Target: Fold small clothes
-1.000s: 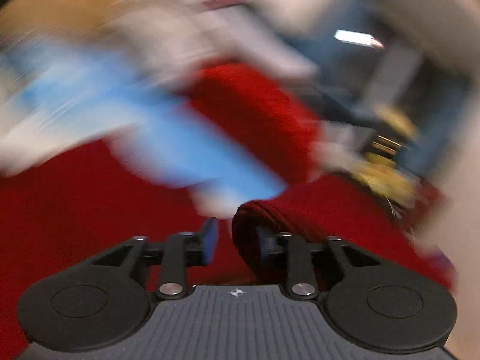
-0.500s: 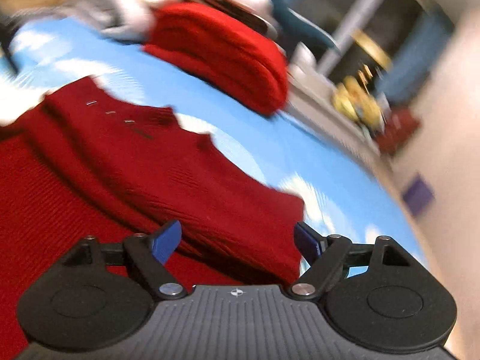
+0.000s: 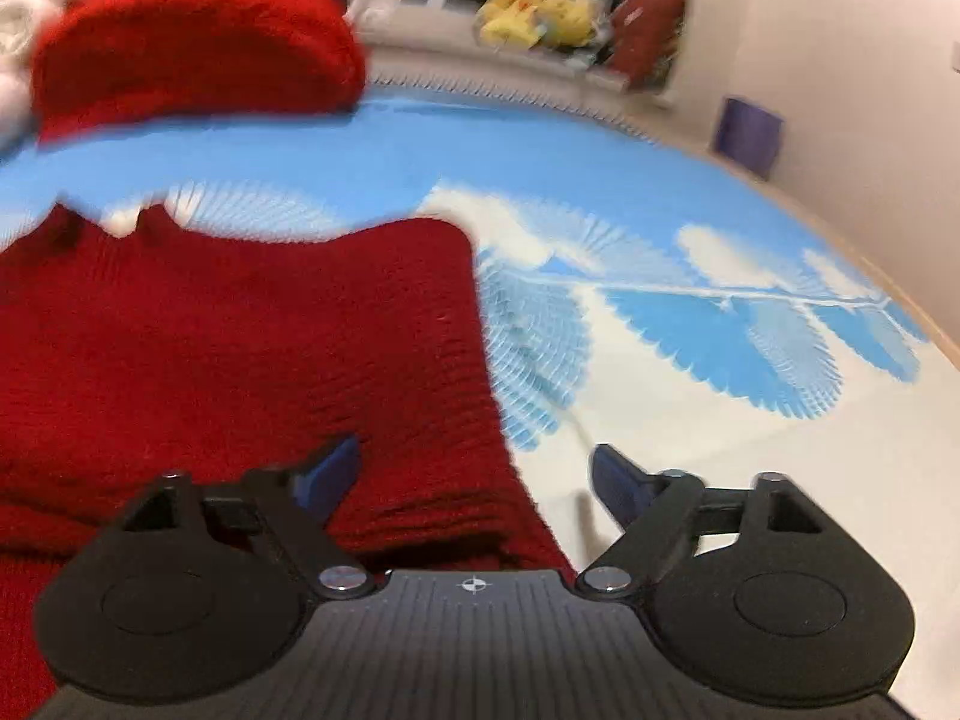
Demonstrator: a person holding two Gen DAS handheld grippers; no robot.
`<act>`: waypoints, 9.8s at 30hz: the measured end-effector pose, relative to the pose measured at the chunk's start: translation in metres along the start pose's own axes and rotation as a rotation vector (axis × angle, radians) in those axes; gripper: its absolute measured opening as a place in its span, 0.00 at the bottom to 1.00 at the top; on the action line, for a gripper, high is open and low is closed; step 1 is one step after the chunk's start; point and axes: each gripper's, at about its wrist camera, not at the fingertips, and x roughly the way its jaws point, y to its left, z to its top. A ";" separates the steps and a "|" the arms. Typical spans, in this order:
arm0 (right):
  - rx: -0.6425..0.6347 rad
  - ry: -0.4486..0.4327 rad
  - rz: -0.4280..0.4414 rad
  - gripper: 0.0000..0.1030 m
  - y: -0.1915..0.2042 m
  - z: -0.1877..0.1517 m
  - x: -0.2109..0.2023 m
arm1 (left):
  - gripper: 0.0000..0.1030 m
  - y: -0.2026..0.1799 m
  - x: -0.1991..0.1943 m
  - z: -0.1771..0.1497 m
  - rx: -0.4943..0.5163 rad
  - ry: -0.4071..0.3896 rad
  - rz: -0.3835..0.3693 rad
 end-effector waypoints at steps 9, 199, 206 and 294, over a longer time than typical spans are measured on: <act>0.119 0.010 0.124 0.89 -0.064 0.026 -0.089 | 1.00 0.013 -0.034 -0.022 0.126 -0.082 0.010; 0.483 0.219 0.165 0.11 -0.121 -0.021 -0.072 | 0.23 0.052 -0.022 0.003 0.030 -0.054 -0.273; 0.469 0.149 0.180 0.16 -0.113 -0.023 -0.071 | 0.59 0.053 -0.061 0.008 0.042 -0.178 -0.182; 0.818 0.228 0.133 0.17 -0.090 -0.116 -0.151 | 1.00 0.099 -0.117 -0.142 0.134 -0.044 -0.037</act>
